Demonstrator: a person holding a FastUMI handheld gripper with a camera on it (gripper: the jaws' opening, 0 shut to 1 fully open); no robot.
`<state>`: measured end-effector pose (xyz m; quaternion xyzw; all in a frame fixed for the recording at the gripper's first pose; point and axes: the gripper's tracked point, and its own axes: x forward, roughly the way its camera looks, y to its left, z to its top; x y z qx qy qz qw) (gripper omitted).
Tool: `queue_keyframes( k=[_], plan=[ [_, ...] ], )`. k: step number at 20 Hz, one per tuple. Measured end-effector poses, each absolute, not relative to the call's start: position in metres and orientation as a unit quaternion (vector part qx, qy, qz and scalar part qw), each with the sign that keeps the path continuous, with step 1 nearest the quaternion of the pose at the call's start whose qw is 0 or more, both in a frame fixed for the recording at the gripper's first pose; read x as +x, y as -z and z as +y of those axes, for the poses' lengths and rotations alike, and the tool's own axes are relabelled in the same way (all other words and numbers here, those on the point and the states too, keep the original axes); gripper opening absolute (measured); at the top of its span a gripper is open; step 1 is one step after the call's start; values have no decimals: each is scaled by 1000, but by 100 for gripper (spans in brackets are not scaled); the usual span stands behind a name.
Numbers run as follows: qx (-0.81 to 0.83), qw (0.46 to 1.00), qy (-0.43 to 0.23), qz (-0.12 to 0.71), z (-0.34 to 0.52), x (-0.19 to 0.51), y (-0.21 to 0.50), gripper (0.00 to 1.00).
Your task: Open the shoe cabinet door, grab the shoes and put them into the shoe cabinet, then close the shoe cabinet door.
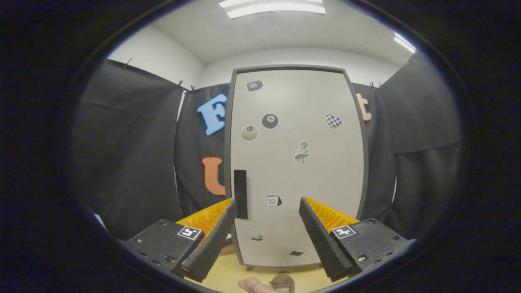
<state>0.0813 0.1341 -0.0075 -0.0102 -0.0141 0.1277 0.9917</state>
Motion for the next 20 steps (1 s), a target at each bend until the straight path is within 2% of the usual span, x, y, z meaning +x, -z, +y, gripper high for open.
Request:
queue_keyframes(
  k=[8,12,16,18,20],
  plan=[
    [-17,987,-160,28,205,151,30,100],
    [-27,988,-146,35,218,173,37,97],
    [-20,991,-113,62,210,196,45,72],
    [-5,989,-123,87,213,204,53,47],
    [6,989,-124,82,211,206,51,39]
  ],
)
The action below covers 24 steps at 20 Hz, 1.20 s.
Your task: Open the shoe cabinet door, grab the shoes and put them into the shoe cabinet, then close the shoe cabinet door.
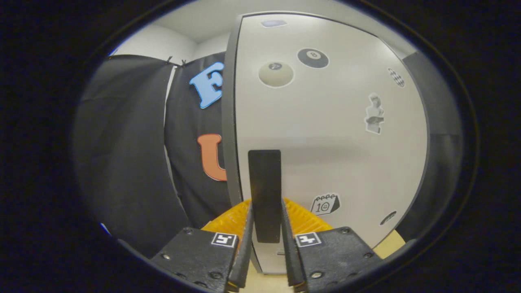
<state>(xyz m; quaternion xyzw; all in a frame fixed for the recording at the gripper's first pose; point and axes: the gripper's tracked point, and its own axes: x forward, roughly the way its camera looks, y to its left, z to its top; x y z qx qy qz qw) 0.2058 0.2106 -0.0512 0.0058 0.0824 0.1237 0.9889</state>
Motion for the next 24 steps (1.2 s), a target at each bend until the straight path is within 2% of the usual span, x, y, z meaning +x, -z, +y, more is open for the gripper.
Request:
queue_keyframes(
  k=[1,5,13,24],
  plan=[
    [1,989,-128,75,211,206,51,34],
    [4,988,-136,71,209,201,53,30],
    [5,983,-162,86,199,177,52,28],
    [8,965,-239,105,169,118,45,26]
  ],
)
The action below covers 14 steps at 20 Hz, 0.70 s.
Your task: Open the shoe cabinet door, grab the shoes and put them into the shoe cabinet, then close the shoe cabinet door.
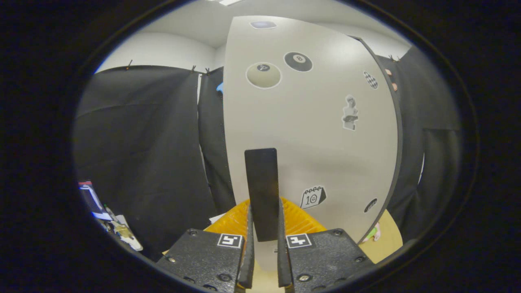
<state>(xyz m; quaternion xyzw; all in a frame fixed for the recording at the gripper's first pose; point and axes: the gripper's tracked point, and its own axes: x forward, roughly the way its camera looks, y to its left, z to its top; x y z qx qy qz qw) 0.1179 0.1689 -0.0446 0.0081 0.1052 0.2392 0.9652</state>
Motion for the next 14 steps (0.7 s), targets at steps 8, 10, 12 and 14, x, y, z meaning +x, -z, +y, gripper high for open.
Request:
queue_keyframes(
  k=[8,10,12,14],
  plan=[
    [18,960,-261,101,128,91,41,26],
    [15,962,-254,97,120,87,41,26],
    [10,965,-244,91,110,81,39,26],
    [6,970,-230,84,100,77,38,25]
  ],
)
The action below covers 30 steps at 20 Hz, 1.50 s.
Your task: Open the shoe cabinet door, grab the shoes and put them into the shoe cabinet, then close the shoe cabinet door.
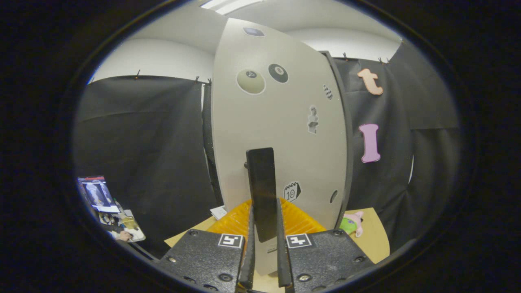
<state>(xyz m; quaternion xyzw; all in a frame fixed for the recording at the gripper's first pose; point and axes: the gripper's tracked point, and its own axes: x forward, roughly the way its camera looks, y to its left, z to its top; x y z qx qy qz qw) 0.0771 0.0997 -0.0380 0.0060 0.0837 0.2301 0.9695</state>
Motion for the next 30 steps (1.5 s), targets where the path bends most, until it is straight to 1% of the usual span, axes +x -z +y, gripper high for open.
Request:
queue_keyframes(
  k=[3,7,9,11,15,19,23,25,26,27,30],
  plan=[
    [-3,976,-204,75,88,77,37,25],
    [0,977,-198,77,79,78,35,18],
    [4,980,-183,76,74,80,34,14],
    [4,984,-164,72,66,83,34,11],
    [-7,993,-103,55,40,98,31,7],
    [9,997,-58,57,26,103,31,5],
    [42,993,-95,63,49,93,28,5],
    [51,994,-69,62,37,89,27,5],
    [59,994,-74,55,43,90,25,5],
    [66,992,-91,49,52,89,22,4],
    [55,990,-125,30,61,76,19,5]
  ],
)
